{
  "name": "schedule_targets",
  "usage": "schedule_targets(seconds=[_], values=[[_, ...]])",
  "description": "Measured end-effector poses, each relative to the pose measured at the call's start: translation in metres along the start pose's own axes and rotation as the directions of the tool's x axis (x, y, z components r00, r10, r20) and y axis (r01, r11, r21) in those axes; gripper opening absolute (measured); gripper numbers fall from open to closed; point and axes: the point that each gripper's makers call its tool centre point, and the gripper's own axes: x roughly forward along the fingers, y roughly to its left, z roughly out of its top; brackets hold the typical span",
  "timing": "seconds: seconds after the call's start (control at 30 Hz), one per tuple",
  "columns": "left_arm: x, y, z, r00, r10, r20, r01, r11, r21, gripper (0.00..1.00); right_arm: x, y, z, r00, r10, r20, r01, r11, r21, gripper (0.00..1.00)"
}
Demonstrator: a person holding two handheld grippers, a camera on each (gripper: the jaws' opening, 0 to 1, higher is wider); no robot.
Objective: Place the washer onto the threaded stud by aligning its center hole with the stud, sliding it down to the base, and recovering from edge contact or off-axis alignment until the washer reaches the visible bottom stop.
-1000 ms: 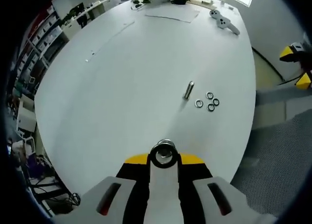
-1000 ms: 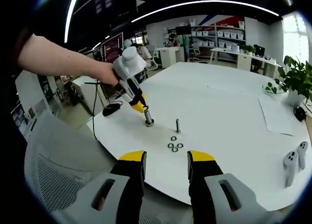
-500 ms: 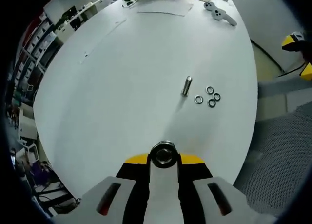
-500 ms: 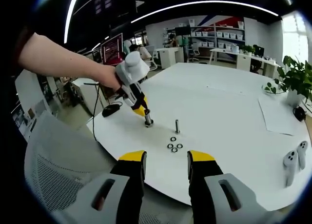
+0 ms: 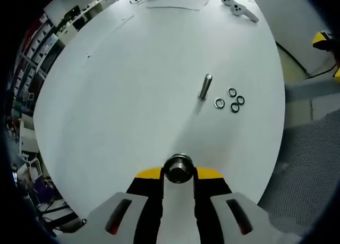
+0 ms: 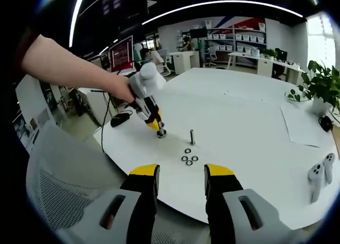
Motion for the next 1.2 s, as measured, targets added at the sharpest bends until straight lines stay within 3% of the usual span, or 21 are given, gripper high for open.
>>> schedule_targets(seconds=[0.77,1.0,1.2], values=[[0.022,-0.002,-0.008,1.000,-0.006,-0.023,0.005,1.000,-0.015,0.20,0.000,-0.002,-0.001,1.000,-0.012,-0.007,0.011,1.000,-0.004,0.36],[0.022,0.001,-0.008,1.000,-0.012,0.026,0.015,0.993,-0.115,0.21,0.000,-0.002,-0.001,1.000,-0.009,-0.007,0.009,1.000,-0.005,0.36],[0.018,0.003,-0.011,0.999,0.011,0.037,-0.006,0.993,-0.118,0.27,0.000,-0.001,-0.001,1.000,-0.003,-0.008,0.003,1.000,-0.007,0.36]])
